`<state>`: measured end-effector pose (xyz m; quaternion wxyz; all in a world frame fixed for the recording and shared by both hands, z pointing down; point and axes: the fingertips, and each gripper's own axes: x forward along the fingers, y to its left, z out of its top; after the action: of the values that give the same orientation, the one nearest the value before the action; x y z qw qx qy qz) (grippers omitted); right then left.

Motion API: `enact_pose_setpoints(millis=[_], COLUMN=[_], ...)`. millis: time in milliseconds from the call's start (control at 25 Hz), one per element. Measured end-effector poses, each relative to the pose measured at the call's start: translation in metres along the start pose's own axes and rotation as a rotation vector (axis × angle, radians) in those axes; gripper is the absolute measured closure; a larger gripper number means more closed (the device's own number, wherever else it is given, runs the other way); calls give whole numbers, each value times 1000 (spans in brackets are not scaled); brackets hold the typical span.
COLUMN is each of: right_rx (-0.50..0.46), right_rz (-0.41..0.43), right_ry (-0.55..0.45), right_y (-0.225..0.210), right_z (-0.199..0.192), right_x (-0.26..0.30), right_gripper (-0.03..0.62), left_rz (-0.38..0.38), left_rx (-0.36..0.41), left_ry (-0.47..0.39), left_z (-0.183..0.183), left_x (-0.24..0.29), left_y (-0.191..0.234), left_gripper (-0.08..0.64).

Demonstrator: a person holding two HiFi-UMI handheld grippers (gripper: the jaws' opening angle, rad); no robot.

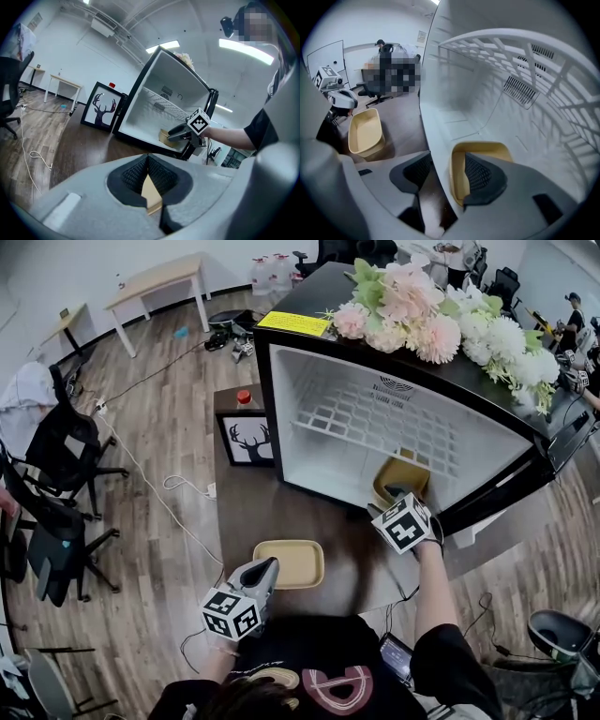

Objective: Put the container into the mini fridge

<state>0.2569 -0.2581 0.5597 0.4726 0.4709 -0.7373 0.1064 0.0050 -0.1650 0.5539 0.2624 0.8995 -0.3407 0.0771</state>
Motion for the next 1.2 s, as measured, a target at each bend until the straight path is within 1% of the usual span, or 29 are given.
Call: enact_pose_setpoints(millis=[200,360,440,560,640,760,880,1000,1080,1200], right_rx=[87,68,86,105,83,63,58,26,-3,-40], right_rz=[2,-2,14,45,76,159,199,255,288,316], right_ry=[-127,-158,-179,-188,-190,-210,-226,-232,-226,-216], right_y=[13,27,34,50,65,92,115,143,163,189], right_z=[12,14,14,11,10,9,8,11,11,11], right_x=[-21,-32,-36,-41,-44,-48,-49,-48,-47,-46], right_gripper=[350,337,308,305,307,319,334,348,348,350], left_rz=[-21,-37,-37,-16,-1,13,36,71,76,68], left_rx=[14,32,42,47,46,40,22,6,-5,-6], left_ry=[5,6,2,-14,-24,-39,-55,-72,-75,-72], left_z=[-1,-1,0,2,2,3,3,2,1,-3], left_x=[1,1,0,-5,-10,-17,-23,-30,-33,-37], left_y=[-5,-10,-12,-11,-10,-9,-5,2,2,0], left_gripper=[551,551,551,551,551,551,551,551,551,551])
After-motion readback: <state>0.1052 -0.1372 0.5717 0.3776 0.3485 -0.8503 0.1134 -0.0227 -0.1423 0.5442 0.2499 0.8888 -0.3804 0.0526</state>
